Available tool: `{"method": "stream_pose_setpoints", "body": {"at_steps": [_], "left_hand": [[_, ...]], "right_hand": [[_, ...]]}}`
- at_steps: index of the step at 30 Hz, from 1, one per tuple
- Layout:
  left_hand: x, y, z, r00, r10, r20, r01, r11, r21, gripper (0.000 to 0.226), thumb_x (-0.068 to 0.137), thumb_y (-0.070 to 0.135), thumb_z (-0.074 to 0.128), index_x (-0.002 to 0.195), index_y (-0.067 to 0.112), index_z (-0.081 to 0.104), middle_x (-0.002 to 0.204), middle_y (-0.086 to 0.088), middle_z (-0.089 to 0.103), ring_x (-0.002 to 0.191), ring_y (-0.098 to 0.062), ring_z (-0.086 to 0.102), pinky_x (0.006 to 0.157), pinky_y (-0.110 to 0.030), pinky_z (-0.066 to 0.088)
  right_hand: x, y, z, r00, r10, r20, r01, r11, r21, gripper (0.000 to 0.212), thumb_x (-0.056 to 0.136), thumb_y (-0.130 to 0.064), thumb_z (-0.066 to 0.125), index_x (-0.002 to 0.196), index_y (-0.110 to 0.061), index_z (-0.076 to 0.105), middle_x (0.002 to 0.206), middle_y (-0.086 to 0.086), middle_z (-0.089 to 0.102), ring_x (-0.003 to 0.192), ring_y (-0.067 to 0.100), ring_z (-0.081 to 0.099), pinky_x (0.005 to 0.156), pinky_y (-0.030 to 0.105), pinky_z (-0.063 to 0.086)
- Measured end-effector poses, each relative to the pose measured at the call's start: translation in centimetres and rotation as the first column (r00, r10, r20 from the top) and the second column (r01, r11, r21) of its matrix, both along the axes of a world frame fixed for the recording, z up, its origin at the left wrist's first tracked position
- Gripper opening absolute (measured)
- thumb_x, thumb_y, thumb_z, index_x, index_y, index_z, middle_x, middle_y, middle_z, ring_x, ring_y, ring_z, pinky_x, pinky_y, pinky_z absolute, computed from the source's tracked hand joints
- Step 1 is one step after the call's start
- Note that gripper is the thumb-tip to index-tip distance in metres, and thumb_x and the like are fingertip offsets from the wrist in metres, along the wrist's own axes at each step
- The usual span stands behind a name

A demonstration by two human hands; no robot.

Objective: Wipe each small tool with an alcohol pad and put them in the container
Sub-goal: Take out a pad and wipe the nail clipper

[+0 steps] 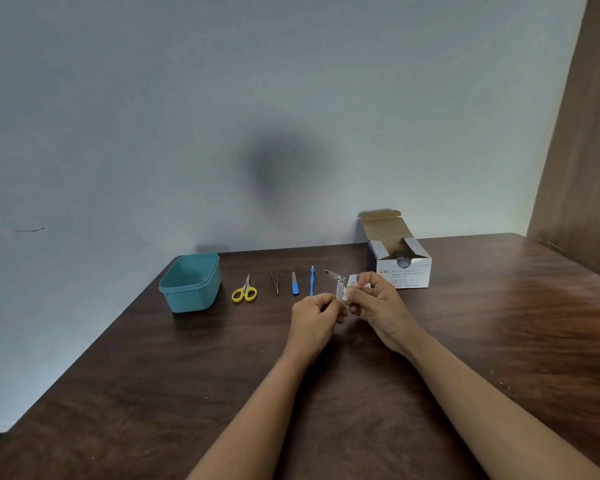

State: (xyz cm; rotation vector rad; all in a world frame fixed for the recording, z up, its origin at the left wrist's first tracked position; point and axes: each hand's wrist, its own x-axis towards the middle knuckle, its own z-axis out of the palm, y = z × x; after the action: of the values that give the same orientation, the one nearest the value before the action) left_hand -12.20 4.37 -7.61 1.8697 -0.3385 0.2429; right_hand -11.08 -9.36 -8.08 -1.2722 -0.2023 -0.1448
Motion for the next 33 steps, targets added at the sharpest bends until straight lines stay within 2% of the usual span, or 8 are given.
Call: {"method": "stream_pose_setpoints", "body": {"at_steps": [6,10,12,17,22,24,30,33], "left_hand": [[0.22,-0.07,-0.11,0.999,-0.022,-0.042,0.022,1.000,-0.001,0.025,0.087,0.008,0.054,0.065,0.004,0.066,0.059,0.004,0.059,0.060,-0.003,0.053,0.064,-0.019,0.045],[0.28,0.01,-0.21,0.999,-0.018,-0.049,0.017,1.000,-0.014,0.026,0.088,0.010,0.054,0.066,0.006,0.065,0.062,0.002,0.060,0.062,-0.004,0.053,0.068,-0.026,0.047],[0.20,0.05,-0.17,0.998,-0.019,-0.054,0.019,1.000,-0.010,0.025,0.089,0.010,0.054,0.068,0.002,0.065,0.064,0.001,0.059,0.062,-0.004,0.052,0.067,-0.026,0.047],[0.07,-0.06,-0.12,0.998,-0.055,-0.032,0.056,0.998,0.042,0.025,0.087,0.011,0.053,0.068,-0.002,0.062,0.065,-0.004,0.059,0.062,-0.005,0.051,0.065,-0.024,0.043],[0.33,0.24,-0.31,0.999,-0.031,-0.030,0.032,0.999,0.038,0.026,0.089,0.013,0.054,0.067,0.002,0.063,0.063,-0.002,0.058,0.062,-0.007,0.050,0.065,-0.028,0.042],[0.31,0.23,-0.39,0.999,-0.034,-0.032,0.035,0.999,0.037,0.027,0.089,0.014,0.054,0.067,0.004,0.063,0.063,-0.001,0.058,0.063,-0.007,0.050,0.066,-0.029,0.043],[0.20,0.04,-0.21,0.998,-0.058,-0.027,0.060,0.995,0.073,0.026,0.088,0.011,0.053,0.065,0.005,0.063,0.066,-0.002,0.060,0.062,-0.004,0.052,0.066,-0.026,0.044],[0.19,0.17,-0.21,0.998,-0.055,-0.034,0.057,0.997,0.057,0.026,0.089,0.012,0.053,0.067,0.002,0.063,0.066,-0.002,0.060,0.062,-0.004,0.052,0.066,-0.026,0.044]], "right_hand": [[-0.02,-0.07,0.13,1.000,-0.017,-0.020,0.019,0.996,0.093,0.024,0.088,0.008,0.056,0.083,-0.014,0.048,0.068,0.003,0.060,0.061,0.012,0.058,0.062,0.022,0.052],[-0.07,-0.10,0.10,1.000,-0.002,-0.015,0.001,1.000,-0.031,0.028,0.086,0.010,0.057,0.080,-0.016,0.048,0.068,0.003,0.056,0.060,0.011,0.047,0.059,0.023,0.041],[-0.11,-0.11,0.11,1.000,0.003,-0.021,-0.005,0.998,-0.064,0.030,0.086,0.011,0.056,0.078,-0.017,0.047,0.066,0.002,0.054,0.058,0.012,0.043,0.058,0.025,0.037],[-0.09,-0.23,0.40,0.998,-0.059,-0.035,0.060,0.997,0.042,0.030,0.090,0.009,0.051,0.078,-0.017,0.039,0.062,0.004,0.045,0.056,0.013,0.037,0.055,0.023,0.034],[-0.01,-0.38,0.17,0.999,0.027,-0.027,-0.030,0.994,-0.103,0.034,0.086,0.013,0.050,0.078,-0.018,0.040,0.061,-0.001,0.047,0.053,0.010,0.037,0.053,0.021,0.032],[-0.05,-0.49,0.22,0.999,0.030,-0.029,-0.033,0.993,-0.116,0.035,0.086,0.013,0.051,0.078,-0.018,0.039,0.062,0.001,0.047,0.053,0.009,0.037,0.053,0.022,0.032],[0.13,-0.47,0.20,0.997,-0.046,-0.060,0.050,0.997,0.062,0.033,0.088,0.010,0.052,0.078,-0.018,0.037,0.061,0.002,0.043,0.052,0.010,0.038,0.051,0.021,0.035],[0.15,-0.49,0.07,0.999,-0.016,-0.042,0.015,1.000,-0.020,0.033,0.087,0.012,0.052,0.077,-0.017,0.038,0.058,0.000,0.047,0.052,0.010,0.038,0.052,0.021,0.034]]}}
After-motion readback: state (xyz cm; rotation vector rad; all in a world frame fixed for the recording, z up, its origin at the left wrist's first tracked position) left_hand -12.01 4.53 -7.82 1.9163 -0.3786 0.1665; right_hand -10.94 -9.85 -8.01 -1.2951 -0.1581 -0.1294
